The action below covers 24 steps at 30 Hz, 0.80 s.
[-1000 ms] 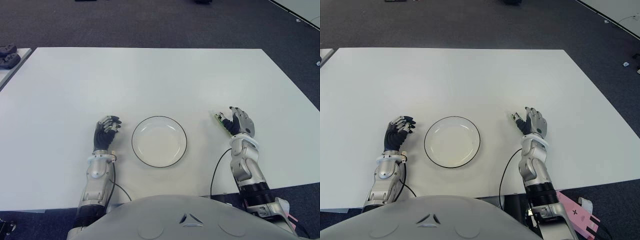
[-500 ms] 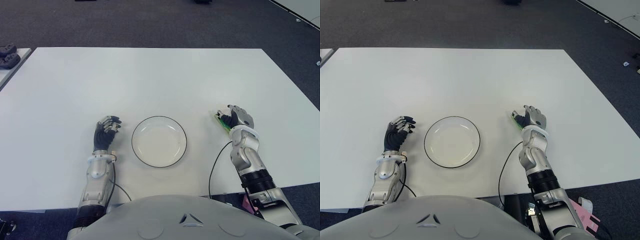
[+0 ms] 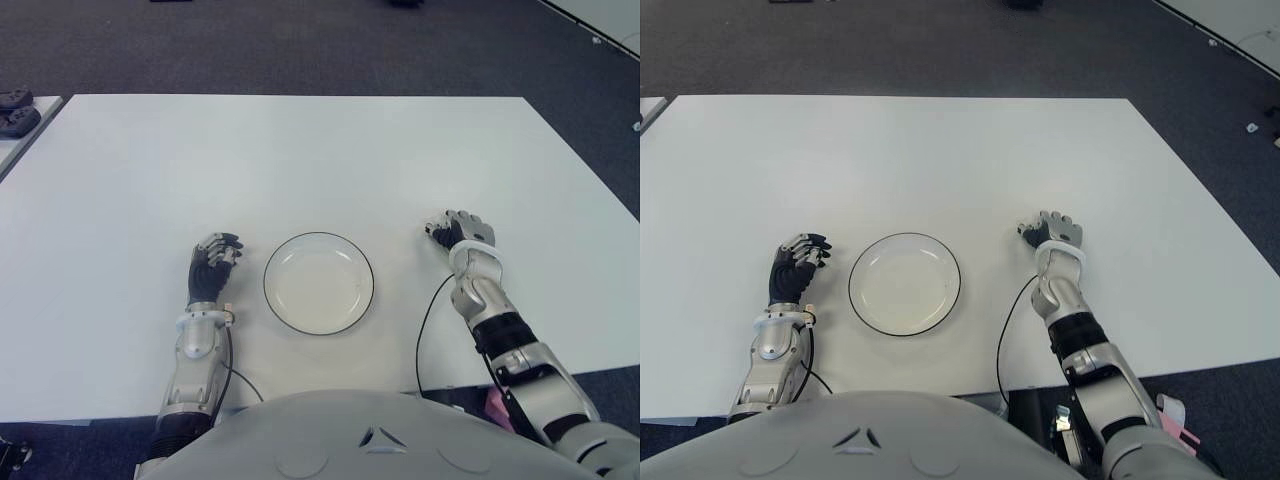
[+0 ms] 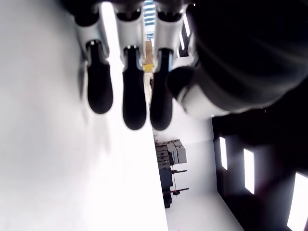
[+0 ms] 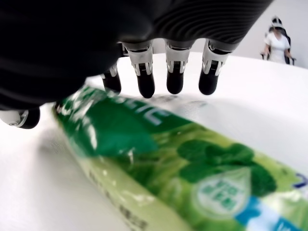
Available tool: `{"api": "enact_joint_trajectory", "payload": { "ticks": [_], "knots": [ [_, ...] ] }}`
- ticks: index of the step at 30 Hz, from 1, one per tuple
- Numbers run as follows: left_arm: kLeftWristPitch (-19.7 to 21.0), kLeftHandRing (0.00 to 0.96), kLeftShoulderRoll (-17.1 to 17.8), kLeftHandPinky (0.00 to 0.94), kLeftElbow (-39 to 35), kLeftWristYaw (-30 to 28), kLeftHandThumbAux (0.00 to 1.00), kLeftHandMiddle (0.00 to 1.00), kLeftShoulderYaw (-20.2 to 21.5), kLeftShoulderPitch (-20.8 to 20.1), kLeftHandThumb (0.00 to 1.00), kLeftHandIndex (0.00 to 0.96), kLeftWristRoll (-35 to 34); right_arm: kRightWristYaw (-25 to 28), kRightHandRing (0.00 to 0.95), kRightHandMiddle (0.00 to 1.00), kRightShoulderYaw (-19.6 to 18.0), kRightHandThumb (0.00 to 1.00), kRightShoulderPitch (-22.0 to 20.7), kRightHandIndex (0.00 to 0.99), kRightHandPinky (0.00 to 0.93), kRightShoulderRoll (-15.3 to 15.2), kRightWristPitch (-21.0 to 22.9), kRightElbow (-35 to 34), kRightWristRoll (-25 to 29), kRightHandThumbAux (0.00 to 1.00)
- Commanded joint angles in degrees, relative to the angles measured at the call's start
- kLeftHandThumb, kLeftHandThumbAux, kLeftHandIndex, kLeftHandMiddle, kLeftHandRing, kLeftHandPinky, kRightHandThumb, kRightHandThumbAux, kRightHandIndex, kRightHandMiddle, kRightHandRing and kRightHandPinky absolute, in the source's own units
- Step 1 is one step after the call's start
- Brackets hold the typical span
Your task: Put the toothpaste on the table into the plate.
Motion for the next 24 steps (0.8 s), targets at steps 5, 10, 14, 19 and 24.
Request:
{"api": "enact_joint_trajectory", "payload": {
  "ticks": [5, 10, 14, 19, 24],
  "knots": [
    [1.89, 0.535, -0.59, 0.563, 2.04, 0.41, 0.722, 0.493, -0.27, 2.42, 0.708, 0.434, 0.13, 2.07, 0.0, 0.0, 6.04, 0.406, 0.56, 0.0, 0.0, 1.74, -2.01, 7.81, 0.13, 0.154],
    [1.96, 0.53, -0.59, 0.548, 1.83, 0.41, 0.722, 0.491, -0.14, 2.69, 0.707, 0.434, 0.03, 2.83, 0.0, 0.0, 9.13, 0.409, -0.07, 0.0, 0.0, 2.24, -3.3, 11.94, -0.2, 0.152],
    [2.15, 0.531, -0.54, 0.549, 1.71, 0.41, 0.722, 0.494, -0.07, 2.86, 0.707, 0.434, 0.02, 2.8, 0.0, 0.0, 11.45, 0.406, 0.33, 0.0, 0.0, 2.69, -3.73, 13.94, -0.7, 0.149],
    [2.23, 0.53, -0.36, 0.544, 1.47, 0.16, 0.722, 0.497, 0.01, 2.96, 0.707, 0.434, -0.11, 3.56, 0.0, 0.0, 14.07, 0.406, 2.02, 0.0, 0.0, 2.0, -3.5, 12.76, -2.1, 0.17],
    [2.11, 0.53, -0.32, 0.548, 1.23, 0.04, 0.722, 0.496, 0.04, 3.05, 0.707, 0.434, -0.29, 5.63, 0.0, 0.0, 15.75, 0.421, 4.55, 0.0, 0.0, 0.1, -2.13, 7.9, -3.56, 0.189]
  ]
}}
